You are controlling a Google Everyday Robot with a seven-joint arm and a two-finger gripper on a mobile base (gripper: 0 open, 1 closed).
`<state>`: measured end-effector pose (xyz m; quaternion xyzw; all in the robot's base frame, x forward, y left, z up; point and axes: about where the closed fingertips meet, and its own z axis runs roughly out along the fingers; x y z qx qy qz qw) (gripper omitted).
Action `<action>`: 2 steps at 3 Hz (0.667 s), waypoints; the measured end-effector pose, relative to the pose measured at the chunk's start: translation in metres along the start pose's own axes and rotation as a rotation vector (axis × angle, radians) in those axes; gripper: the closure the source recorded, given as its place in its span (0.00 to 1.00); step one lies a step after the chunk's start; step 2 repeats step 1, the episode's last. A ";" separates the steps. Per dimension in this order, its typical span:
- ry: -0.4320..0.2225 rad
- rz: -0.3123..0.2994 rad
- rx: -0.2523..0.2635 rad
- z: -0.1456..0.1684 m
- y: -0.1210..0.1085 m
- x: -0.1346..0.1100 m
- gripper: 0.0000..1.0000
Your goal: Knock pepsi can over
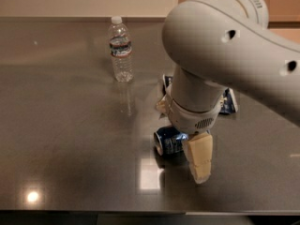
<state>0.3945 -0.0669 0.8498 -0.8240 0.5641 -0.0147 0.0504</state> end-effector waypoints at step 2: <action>0.000 0.000 0.000 0.000 0.000 0.000 0.00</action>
Offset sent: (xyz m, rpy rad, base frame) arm 0.0000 0.0000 0.0000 0.0000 0.0000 0.0000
